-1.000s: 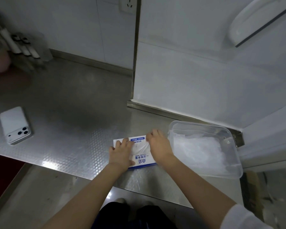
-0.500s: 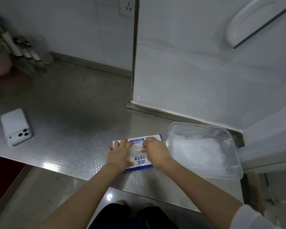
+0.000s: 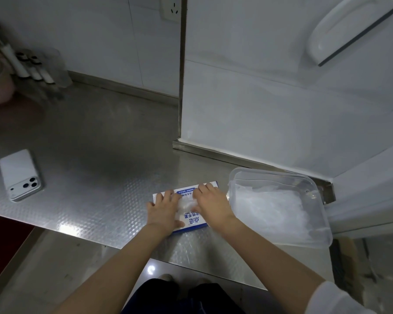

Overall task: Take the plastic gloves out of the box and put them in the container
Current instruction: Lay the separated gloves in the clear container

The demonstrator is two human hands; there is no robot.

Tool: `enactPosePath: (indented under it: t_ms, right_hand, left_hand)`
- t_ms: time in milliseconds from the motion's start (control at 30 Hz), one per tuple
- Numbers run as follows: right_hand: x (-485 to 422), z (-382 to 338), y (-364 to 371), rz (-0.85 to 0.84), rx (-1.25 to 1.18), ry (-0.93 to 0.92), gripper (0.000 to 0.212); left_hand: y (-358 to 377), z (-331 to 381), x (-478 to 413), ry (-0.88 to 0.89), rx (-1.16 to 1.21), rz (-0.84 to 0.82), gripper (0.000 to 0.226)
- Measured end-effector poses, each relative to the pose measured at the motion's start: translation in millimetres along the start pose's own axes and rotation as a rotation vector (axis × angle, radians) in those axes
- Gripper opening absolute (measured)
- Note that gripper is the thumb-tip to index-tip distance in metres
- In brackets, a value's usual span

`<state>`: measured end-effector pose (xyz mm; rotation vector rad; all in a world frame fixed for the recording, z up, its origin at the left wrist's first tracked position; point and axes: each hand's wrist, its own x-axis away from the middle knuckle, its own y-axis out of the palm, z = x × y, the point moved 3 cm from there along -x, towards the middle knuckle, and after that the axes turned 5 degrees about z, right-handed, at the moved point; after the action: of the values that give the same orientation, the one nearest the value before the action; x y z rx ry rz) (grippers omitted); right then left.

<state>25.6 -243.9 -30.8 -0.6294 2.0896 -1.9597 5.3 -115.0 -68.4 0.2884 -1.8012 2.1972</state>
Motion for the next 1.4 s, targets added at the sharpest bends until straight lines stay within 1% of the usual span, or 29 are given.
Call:
enactPosePath:
  t_ms: [100,200,267,433,567,667,800,867,1000,1133,1200,1267,1400]
  right_hand:
    - [-7,0,-1,-0.021,0.063,-0.045,0.041]
    - [-8,1,-4,-0.026,0.076,-0.074,0.034]
    - [-7,7,-6,-0.02,0.015,-0.03,0.031]
    - [0,26,-13,0.041,-0.22,0.178,0.026]
    - [2,36,-23,0.113,-0.301,0.271,0.02]
    - [8,39,-26,0.182,-0.404,0.316,0.016]
    - [16,45,-33,0.293,-0.526,0.395,0.017]
    - [18,46,-37,0.302,-0.546,0.403,0.017]
    - [26,41,-37,0.323,-0.569,0.362,0.016]
    - [30,44,-42,0.434,-0.698,0.417,0.022]
    - [33,47,-47,0.486,-0.72,0.435,0.025]
    - [35,48,-54,0.539,-0.737,0.445,0.025]
    - [36,52,-64,0.633,-0.849,0.453,0.025]
  left_hand:
    - [0,0,0,-0.002,-0.001,-0.004,0.08]
    - [0,-1,-1,-0.001,-0.013,-0.006,0.08]
    - [0,-1,-2,-0.004,-0.006,-0.014,0.08]
    - [1,-2,-3,-0.007,0.004,-0.01,0.081]
    - [1,-2,-2,-0.009,-0.013,-0.016,0.079]
    - [1,-2,-2,-0.01,-0.01,-0.016,0.077]
    - [0,-1,-1,-0.002,-0.019,-0.017,0.078]
    - [-1,-1,-1,-0.005,-0.026,-0.02,0.078]
    - [-3,1,0,-0.008,-0.035,-0.031,0.078]
    - [-6,2,1,-0.013,-0.041,-0.041,0.079]
    - [-5,3,1,-0.022,-0.042,-0.048,0.081]
    - [-5,3,0,-0.029,-0.041,-0.048,0.081]
    - [-5,5,1,-0.015,-0.062,-0.046,0.077]
